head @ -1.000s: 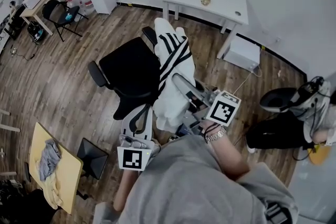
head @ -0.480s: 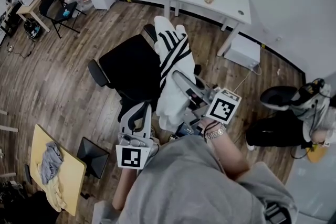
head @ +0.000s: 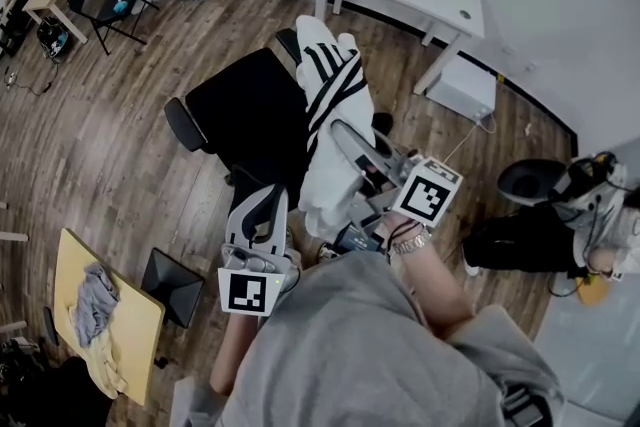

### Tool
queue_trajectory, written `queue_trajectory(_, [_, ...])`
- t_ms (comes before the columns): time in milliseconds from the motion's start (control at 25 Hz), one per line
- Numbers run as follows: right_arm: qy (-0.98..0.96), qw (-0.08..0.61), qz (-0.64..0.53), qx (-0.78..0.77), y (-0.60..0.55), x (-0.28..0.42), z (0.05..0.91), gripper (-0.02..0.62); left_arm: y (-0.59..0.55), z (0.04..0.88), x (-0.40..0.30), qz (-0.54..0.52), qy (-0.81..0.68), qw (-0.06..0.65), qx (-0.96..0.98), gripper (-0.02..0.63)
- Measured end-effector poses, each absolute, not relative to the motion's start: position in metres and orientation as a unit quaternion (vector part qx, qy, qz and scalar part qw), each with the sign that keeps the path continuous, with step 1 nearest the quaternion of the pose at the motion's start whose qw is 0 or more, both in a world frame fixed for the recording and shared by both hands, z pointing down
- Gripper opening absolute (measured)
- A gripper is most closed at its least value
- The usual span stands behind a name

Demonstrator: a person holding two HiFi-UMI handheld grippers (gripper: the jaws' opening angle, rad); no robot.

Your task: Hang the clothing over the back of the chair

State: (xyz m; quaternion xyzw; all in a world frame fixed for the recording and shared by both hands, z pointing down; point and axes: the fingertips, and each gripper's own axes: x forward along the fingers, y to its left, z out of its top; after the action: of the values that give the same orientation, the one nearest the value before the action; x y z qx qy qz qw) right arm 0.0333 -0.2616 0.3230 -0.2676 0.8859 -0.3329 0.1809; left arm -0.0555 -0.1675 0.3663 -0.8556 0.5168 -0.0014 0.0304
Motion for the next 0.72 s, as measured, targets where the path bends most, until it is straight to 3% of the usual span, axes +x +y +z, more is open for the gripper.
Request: queue_trajectory(720, [0.877,0.143,-0.365,-0.276,-0.313,-0.005,0.345,0.118,-0.21,0.374,-0.089,-0.017,0.523,-0.006,-0.852,0.041])
